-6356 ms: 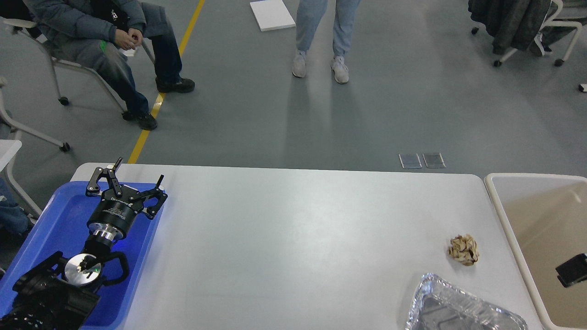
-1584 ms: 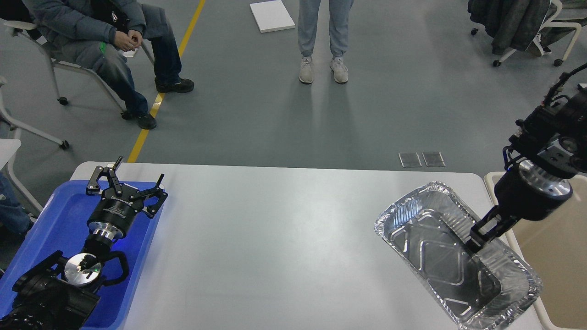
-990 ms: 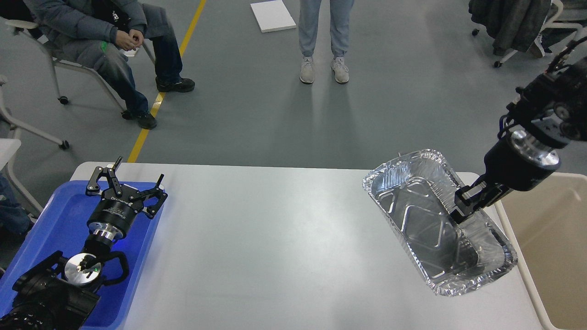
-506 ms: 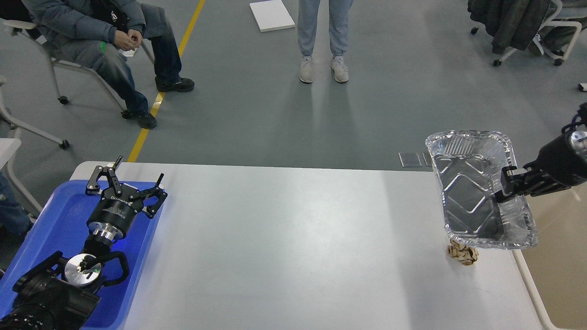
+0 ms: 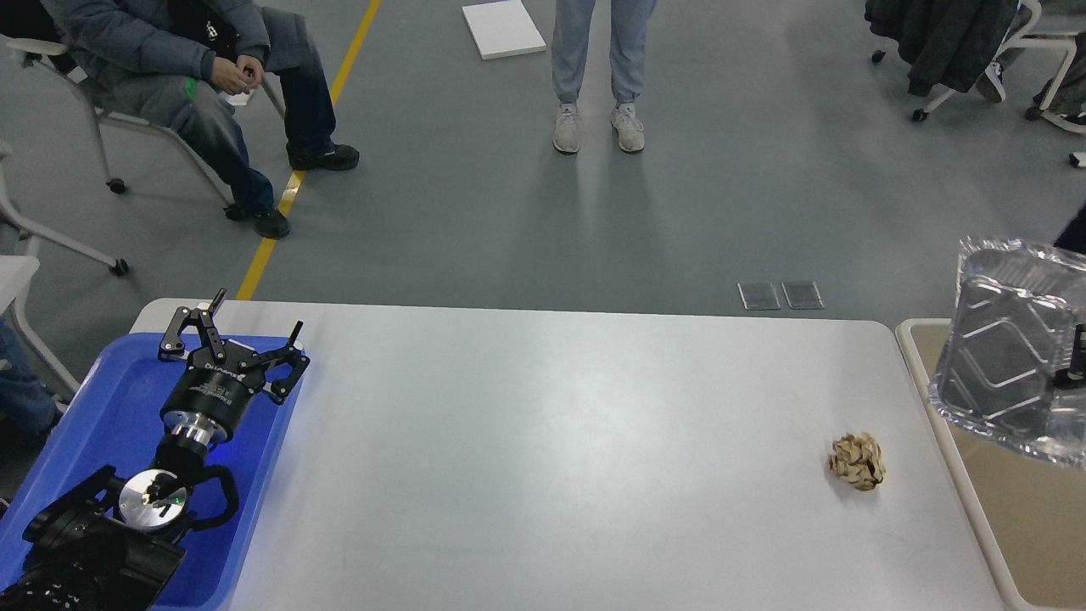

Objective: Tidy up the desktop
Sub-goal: 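Carry the foil tray over the bin and release it inside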

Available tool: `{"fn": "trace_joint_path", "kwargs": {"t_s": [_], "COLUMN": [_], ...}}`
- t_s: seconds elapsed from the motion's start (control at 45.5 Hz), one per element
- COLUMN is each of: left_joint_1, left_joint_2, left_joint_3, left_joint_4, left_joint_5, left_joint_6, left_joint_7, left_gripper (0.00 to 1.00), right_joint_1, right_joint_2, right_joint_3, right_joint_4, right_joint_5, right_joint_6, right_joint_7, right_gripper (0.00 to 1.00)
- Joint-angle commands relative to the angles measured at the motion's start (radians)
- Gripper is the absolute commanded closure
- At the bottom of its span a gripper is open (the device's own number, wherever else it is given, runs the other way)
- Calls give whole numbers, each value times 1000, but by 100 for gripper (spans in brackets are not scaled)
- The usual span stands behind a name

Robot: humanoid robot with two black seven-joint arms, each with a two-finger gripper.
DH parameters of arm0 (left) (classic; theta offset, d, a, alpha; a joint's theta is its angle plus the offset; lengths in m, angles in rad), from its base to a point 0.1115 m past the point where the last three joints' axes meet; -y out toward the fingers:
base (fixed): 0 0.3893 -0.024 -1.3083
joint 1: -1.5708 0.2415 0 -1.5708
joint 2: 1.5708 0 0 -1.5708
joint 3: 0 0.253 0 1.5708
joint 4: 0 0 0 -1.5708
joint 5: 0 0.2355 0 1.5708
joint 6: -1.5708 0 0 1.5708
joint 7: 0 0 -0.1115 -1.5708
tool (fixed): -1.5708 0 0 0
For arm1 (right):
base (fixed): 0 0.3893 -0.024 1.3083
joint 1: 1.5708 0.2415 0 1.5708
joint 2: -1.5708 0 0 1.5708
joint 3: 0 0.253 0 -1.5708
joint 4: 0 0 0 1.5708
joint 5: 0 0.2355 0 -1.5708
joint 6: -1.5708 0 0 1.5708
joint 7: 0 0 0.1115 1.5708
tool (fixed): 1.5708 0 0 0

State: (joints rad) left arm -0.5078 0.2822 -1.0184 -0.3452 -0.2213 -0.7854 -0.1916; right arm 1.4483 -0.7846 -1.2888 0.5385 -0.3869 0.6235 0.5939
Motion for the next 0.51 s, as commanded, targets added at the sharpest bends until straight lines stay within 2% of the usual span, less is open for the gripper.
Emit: {"fn": "trace_joint_path", "kwargs": {"t_s": [0.0, 0.176, 0.264, 0.374, 0.484], "left_joint_1": [0, 0, 0, 0, 0], "left_joint_2": [0, 0, 0, 0, 0], "left_joint_3": [0, 1, 0, 0, 0], "left_joint_4": [0, 0, 0, 0, 0], "left_joint_5": [0, 0, -1, -1, 0], "left_joint_6": [0, 0, 0, 0, 0], "left_joint_7": [0, 0, 0, 0, 0], "left_gripper": [0, 0, 0, 0, 0], "right_joint_1": [-134, -224, -273, -299, -309], "right_joint_2": [-64, -84, -85, -78, -70], "right_joint_3": [72, 221, 287, 322, 325], "right_joint_4": [-57, -63, -63, -63, -63], "right_joint_5": [190, 258, 287, 319, 356], "right_joint_6": [-85, -201, -263, -338, -409], "right_joint_7": [-146, -347, -433, -514, -559], "right_gripper": [100, 100, 100, 100, 100]}}
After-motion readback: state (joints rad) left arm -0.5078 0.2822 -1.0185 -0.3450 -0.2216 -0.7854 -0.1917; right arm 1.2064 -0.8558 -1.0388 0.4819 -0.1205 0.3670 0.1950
